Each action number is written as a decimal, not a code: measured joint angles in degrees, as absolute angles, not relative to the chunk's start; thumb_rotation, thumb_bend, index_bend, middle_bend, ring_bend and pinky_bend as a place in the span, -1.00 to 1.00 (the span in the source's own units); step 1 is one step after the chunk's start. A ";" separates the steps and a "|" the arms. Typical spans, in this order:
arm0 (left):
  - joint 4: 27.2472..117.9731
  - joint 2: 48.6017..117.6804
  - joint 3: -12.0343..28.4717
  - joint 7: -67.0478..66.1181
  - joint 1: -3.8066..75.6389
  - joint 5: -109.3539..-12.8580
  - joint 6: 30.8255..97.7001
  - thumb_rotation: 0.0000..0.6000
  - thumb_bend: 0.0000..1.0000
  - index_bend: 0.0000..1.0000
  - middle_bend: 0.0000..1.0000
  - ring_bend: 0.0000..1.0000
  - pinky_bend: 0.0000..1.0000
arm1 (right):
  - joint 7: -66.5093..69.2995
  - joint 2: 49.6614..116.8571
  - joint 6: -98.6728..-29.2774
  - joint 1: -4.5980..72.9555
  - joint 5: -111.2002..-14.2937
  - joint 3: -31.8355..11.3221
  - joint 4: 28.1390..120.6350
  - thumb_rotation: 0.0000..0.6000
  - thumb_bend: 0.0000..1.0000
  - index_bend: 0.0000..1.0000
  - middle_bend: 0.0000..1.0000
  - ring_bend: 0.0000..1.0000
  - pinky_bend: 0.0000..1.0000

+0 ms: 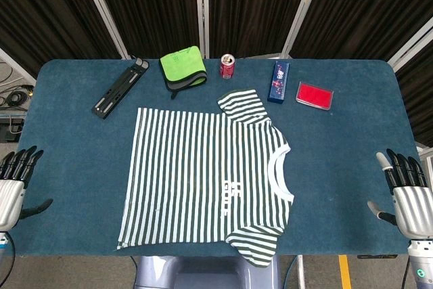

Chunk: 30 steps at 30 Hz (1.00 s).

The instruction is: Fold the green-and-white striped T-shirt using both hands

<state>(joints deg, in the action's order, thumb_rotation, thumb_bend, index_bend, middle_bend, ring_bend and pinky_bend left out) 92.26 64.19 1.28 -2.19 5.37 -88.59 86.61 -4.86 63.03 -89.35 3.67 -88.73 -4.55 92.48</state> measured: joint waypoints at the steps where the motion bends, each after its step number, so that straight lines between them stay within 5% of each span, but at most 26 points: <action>1: 92.26 64.20 1.27 -2.21 5.36 -88.60 86.61 1.00 -1.00 -1.00 -1.00 -1.00 -1.00 | -4.83 63.02 -89.33 3.67 -88.73 -4.56 92.50 1.00 -1.00 -1.00 -1.00 -1.00 -1.00; 13: 92.32 64.50 1.21 -2.74 5.67 -88.71 85.91 1.00 -1.00 -1.00 -1.00 -1.00 -1.00 | -4.52 62.73 -87.89 3.91 -88.82 -3.96 92.57 1.00 -1.00 -1.00 -1.00 -1.00 -1.00; 17: 92.61 64.46 1.17 -2.95 5.72 -88.64 85.78 1.00 -1.00 -1.00 -1.00 -1.00 -1.00 | -3.90 62.44 -85.39 4.86 -90.63 -2.45 92.52 1.00 -1.00 -0.86 -1.00 -1.00 -1.00; 24: 93.48 64.19 1.07 -3.56 5.61 -89.09 86.15 1.00 -1.00 -1.00 -1.00 -1.00 -1.00 | 2.74 63.90 -83.25 9.13 -105.92 2.69 85.88 1.00 -1.00 -0.48 -0.97 -1.00 -1.00; 30: 93.51 64.38 1.32 -3.95 5.75 -88.36 85.64 1.00 -1.00 -1.00 -1.00 -1.00 -1.00 | 9.25 69.68 -85.34 15.53 -122.64 6.57 74.94 1.00 -1.00 -0.36 -0.92 -1.00 -1.00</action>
<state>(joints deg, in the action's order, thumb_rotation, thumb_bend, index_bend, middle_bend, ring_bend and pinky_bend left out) 93.51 64.38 1.32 -3.95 5.75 -88.36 85.64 9.25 69.68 -85.34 15.53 -122.64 6.57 74.94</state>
